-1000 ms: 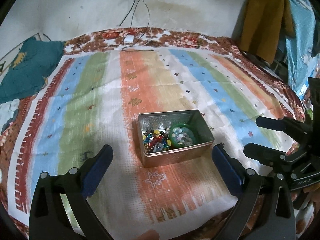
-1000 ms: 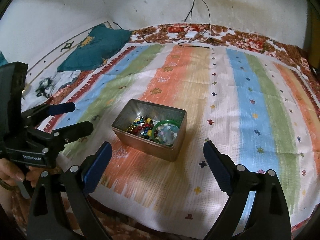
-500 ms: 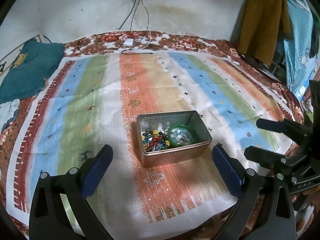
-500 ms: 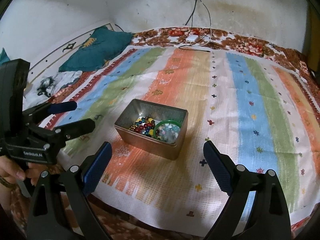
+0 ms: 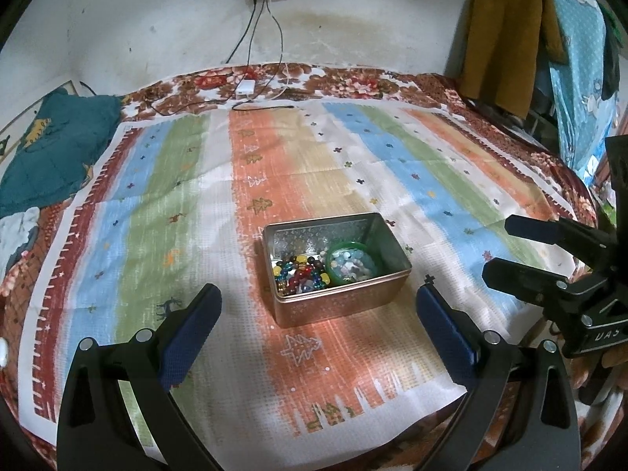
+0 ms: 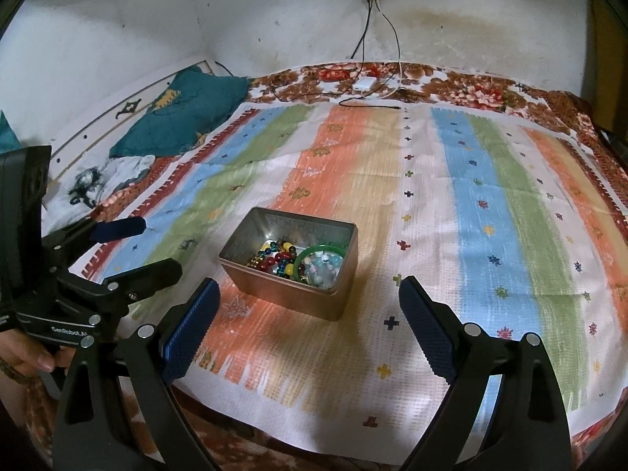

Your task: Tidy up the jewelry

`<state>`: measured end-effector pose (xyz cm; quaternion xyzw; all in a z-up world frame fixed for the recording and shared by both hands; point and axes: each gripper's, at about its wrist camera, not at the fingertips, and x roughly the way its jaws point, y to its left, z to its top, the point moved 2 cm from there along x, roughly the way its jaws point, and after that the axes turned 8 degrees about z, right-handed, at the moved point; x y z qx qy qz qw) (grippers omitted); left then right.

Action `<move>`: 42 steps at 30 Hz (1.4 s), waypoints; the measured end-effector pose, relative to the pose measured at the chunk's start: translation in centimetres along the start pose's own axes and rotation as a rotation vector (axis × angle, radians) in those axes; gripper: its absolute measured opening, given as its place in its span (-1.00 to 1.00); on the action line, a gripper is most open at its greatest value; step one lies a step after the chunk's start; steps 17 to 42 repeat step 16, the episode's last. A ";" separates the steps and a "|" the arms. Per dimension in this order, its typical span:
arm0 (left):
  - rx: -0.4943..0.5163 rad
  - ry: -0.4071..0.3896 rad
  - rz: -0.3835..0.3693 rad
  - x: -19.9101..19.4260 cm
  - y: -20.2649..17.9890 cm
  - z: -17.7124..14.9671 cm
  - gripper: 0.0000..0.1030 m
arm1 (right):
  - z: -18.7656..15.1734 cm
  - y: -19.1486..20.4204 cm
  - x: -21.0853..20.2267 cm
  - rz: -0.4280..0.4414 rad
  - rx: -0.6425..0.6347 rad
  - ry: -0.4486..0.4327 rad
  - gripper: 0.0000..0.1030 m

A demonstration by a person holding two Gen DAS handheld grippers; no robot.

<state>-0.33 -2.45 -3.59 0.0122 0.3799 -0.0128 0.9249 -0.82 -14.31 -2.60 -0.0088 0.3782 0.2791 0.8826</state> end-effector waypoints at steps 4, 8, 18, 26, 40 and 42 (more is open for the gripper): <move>-0.003 0.001 0.000 0.0 0.1 0.0 0.89 | 0.0 0.0 0.0 0.000 0.002 -0.001 0.81; -0.004 0.005 -0.002 0.0 0.1 -0.1 0.89 | 0.0 0.0 0.1 -0.001 0.002 0.003 0.81; -0.007 0.020 -0.005 0.1 -0.1 -0.3 0.89 | -0.3 -0.2 0.3 0.001 0.006 0.016 0.81; -0.007 0.020 -0.005 0.1 -0.1 -0.3 0.89 | -0.3 -0.2 0.3 0.001 0.006 0.016 0.81; -0.007 0.020 -0.005 0.1 -0.1 -0.3 0.89 | -0.3 -0.2 0.3 0.001 0.006 0.016 0.81; -0.007 0.020 -0.005 0.1 -0.1 -0.3 0.89 | -0.3 -0.2 0.3 0.001 0.006 0.016 0.81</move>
